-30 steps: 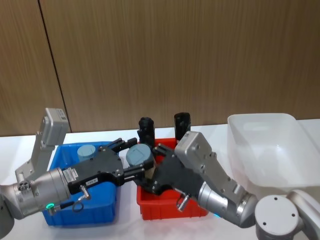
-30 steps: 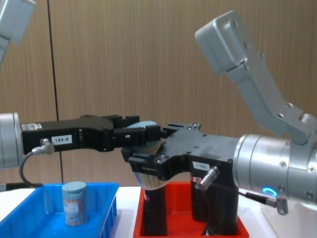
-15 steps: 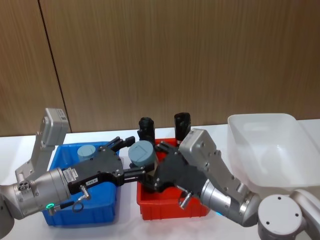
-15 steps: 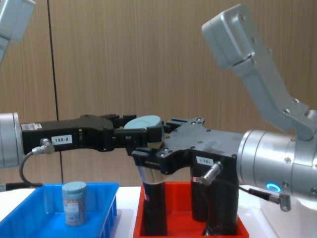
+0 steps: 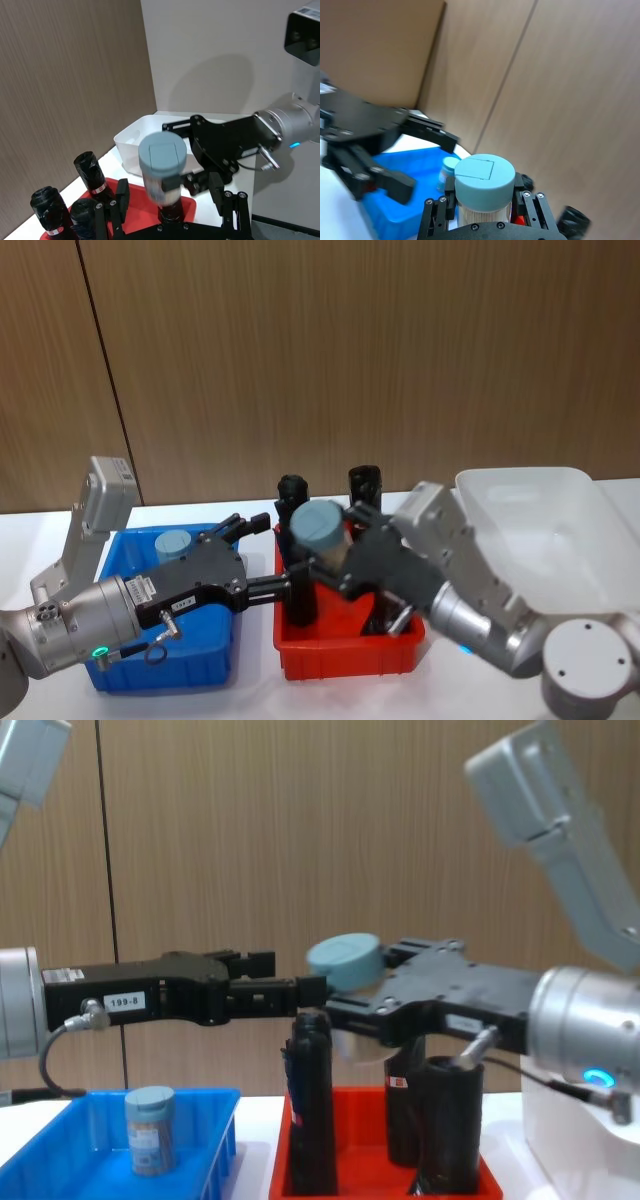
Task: Pick the cotton swabs from the blue box and place them into the white box.
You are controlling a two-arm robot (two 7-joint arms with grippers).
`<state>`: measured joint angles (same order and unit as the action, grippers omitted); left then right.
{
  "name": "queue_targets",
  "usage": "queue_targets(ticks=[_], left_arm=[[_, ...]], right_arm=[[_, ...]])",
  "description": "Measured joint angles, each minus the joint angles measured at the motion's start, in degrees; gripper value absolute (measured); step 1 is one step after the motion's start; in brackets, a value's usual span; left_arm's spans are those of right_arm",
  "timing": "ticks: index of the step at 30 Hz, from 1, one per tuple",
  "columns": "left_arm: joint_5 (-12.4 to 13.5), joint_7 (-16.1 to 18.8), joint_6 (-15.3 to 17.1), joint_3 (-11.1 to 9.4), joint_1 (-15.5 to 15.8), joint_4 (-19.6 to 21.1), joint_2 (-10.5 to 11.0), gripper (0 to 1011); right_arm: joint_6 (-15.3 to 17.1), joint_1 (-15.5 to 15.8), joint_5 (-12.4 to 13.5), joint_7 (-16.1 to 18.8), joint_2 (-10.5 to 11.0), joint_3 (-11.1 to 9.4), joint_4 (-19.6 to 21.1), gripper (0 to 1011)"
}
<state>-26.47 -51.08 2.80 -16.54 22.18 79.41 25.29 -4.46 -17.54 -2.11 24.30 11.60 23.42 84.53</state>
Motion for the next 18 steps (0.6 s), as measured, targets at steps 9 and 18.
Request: queue_targets(ticks=[9,18], left_arm=[[0.0,0.0,0.0,0.0,0.0,0.0,0.0,1004],[0.0,0.0,0.0,0.0,0.0,0.0,0.0,1004]], right_arm=[[-1.5,-0.9,0.9,-2.8,2.3,-3.1,-1.8,652],[-2.6,-1.9,2.3,-5.4,4.2,-6.0,-3.6,652]])
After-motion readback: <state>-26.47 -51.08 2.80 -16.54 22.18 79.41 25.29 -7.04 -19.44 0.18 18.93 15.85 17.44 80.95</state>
